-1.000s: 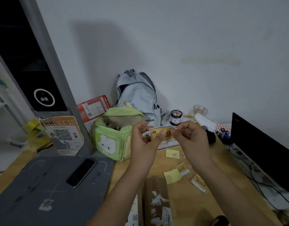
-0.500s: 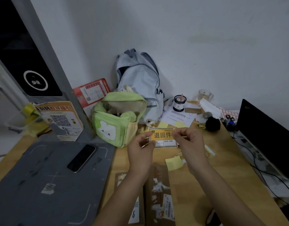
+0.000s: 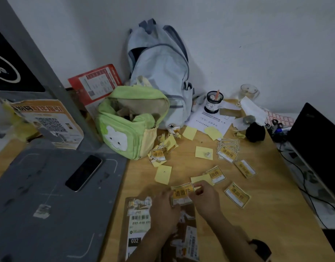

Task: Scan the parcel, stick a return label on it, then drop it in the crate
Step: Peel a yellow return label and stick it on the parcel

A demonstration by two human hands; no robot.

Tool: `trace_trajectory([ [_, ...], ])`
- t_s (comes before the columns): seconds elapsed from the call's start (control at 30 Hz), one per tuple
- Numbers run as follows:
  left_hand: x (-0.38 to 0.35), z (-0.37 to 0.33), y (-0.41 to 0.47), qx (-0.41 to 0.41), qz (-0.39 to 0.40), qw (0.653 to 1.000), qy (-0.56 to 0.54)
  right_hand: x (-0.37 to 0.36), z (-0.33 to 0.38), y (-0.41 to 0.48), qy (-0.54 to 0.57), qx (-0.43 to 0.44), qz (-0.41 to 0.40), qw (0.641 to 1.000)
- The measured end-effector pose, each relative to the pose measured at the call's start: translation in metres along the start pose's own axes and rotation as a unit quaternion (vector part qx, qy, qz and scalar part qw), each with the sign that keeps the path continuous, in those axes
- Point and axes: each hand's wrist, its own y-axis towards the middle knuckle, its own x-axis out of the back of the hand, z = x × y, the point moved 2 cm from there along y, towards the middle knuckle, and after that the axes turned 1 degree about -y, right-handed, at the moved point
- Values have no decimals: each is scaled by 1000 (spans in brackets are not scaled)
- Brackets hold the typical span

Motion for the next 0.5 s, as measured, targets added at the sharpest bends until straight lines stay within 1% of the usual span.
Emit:
trace_trajectory([
  [0.1, -8, 4, 3, -43, 29, 991, 121, -10, -11, 9, -74, -21, 13, 997],
  [0.2, -16, 13, 5, -47, 54, 969, 235, -19, -18, 12, -129, -48, 17, 990],
  [0.23, -18, 15, 5, -51, 46, 961, 267, -21, -20, 13, -158, -56, 20, 986],
  [0.27, -19, 18, 5, -61, 35, 954, 291, -22, -22, 13, -188, -63, 21, 980],
  [0.33, -26, 25, 4, -65, 54, 944, 318, -23, -29, 13, -235, -72, 12, 969],
  [0.4, -33, 34, 5, -72, 47, 939, 332, -21, -40, 13, -231, -99, 18, 968],
  [0.5, -29, 28, 3, -37, 97, 943, 315, -23, -55, 10, -162, -173, 95, 967],
])
